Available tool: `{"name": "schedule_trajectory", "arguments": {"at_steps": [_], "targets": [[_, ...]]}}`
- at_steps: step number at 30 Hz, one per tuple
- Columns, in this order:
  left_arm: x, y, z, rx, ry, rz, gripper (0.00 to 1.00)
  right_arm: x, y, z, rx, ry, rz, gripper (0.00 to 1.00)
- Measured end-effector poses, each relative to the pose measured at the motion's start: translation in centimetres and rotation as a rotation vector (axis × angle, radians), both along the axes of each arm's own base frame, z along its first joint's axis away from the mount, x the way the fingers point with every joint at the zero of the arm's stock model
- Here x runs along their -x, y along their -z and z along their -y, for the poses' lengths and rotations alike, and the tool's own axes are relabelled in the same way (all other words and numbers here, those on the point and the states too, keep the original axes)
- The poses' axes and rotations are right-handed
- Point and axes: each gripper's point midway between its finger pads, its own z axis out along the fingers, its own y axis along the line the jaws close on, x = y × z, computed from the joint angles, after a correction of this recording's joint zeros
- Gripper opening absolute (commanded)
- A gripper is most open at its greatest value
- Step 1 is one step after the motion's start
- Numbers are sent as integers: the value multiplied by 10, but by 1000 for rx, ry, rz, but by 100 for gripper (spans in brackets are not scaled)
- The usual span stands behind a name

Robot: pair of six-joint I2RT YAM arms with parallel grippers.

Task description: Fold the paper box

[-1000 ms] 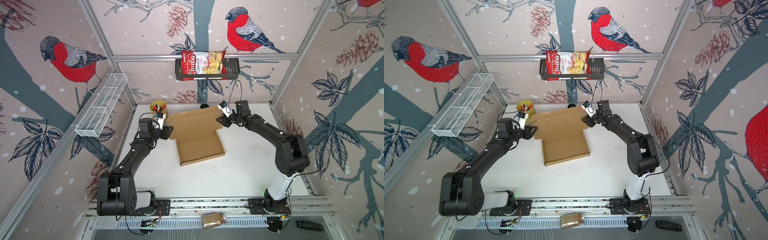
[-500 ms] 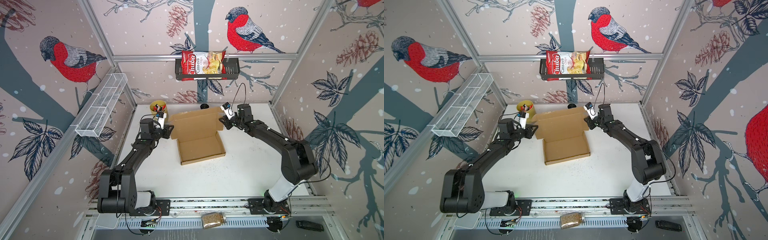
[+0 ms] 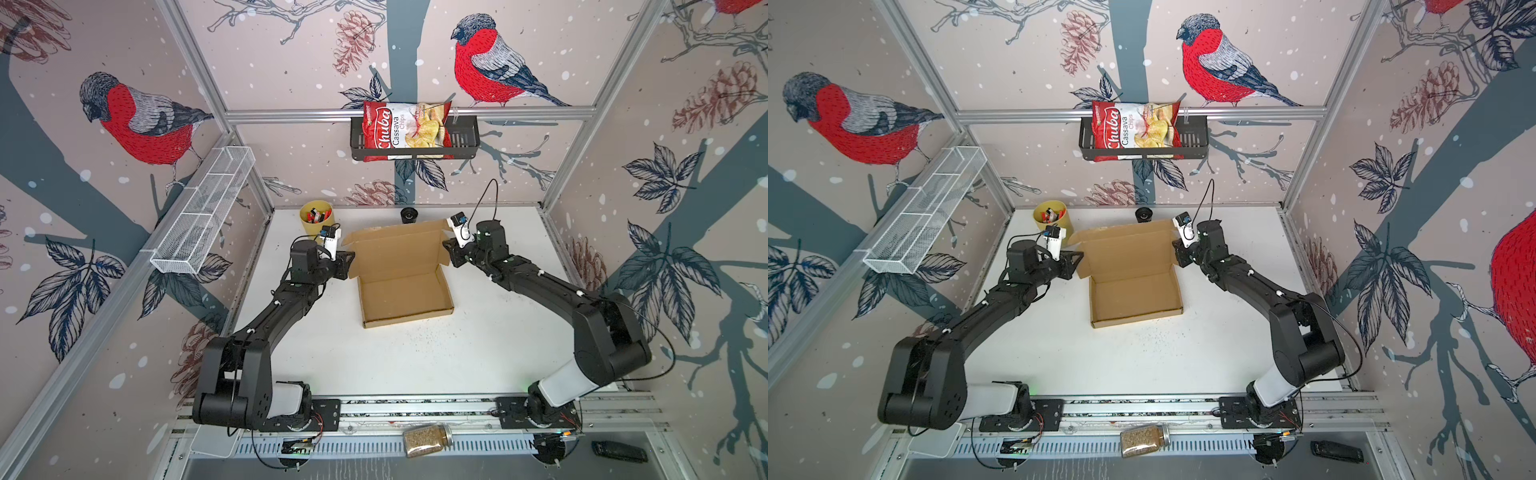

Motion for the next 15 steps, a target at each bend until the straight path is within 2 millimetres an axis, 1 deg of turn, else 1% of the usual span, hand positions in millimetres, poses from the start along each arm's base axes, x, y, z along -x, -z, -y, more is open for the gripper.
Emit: {"name": "schedule_trajectory", "arguments": {"at_steps": [7, 15], "targets": [[0, 0, 3, 31, -23, -1, 16, 13, -1, -4, 3, 37, 25, 15], [5, 4, 11, 64, -21, 3, 15, 24, -2, -9, -5, 94, 44, 15]]}}
